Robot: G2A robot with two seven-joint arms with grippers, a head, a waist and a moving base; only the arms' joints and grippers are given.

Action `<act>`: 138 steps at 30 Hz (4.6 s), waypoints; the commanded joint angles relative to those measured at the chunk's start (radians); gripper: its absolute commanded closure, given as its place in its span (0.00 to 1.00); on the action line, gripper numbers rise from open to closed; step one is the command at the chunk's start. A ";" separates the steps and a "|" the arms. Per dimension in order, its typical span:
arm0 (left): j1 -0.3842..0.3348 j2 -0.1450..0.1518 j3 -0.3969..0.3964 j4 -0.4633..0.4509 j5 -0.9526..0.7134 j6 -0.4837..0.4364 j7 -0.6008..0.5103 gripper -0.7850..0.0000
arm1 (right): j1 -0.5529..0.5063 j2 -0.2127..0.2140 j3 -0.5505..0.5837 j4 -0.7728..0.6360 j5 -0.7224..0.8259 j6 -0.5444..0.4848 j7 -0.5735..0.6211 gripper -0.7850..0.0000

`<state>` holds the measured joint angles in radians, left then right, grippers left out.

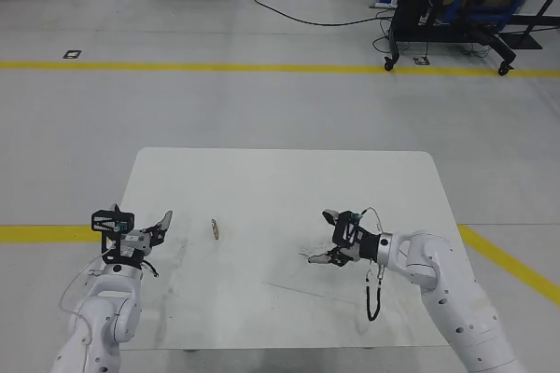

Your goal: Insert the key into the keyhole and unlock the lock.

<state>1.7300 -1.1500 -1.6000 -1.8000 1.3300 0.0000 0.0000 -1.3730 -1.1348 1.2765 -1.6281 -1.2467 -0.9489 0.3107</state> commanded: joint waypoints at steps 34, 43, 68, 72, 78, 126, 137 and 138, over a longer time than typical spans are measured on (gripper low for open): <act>0.000 0.000 0.000 0.000 0.000 0.000 0.000 0.00 | 0.073 -0.002 -0.207 -0.045 -0.160 0.156 0.191 1.00; 0.000 0.000 0.000 0.000 0.000 0.000 0.000 0.00 | 0.017 0.031 -0.084 -0.029 -0.095 -0.042 -0.151 1.00; 0.000 0.000 0.000 0.000 0.000 0.000 0.000 0.00 | 0.047 0.064 -0.141 0.087 0.419 -0.063 -0.406 1.00; 0.000 0.000 0.000 0.000 0.000 0.000 0.000 0.00 | 0.048 0.066 -0.142 0.088 0.433 -0.063 -0.406 1.00; 0.002 -0.003 -0.023 -0.004 -0.102 -0.032 0.030 0.00 | 0.048 0.066 -0.142 0.088 0.433 -0.063 -0.406 1.00; -0.495 0.006 0.401 0.285 -1.609 -0.711 -0.935 0.55 | 0.228 0.022 -0.392 0.271 1.324 -0.040 0.010 1.00; -0.513 0.005 0.449 0.285 -1.552 -0.699 -0.926 0.69 | 0.236 0.009 -0.397 0.287 1.318 -0.026 0.028 1.00; -0.514 0.005 0.450 0.286 -1.550 -0.698 -0.922 0.71 | 0.237 0.008 -0.397 0.288 1.319 -0.029 0.029 1.00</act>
<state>1.2169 -1.1452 -1.1512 -1.5148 -0.2210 -0.6991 -0.9261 -1.1366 -1.1263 0.8790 -1.3408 0.0713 -0.9759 0.3383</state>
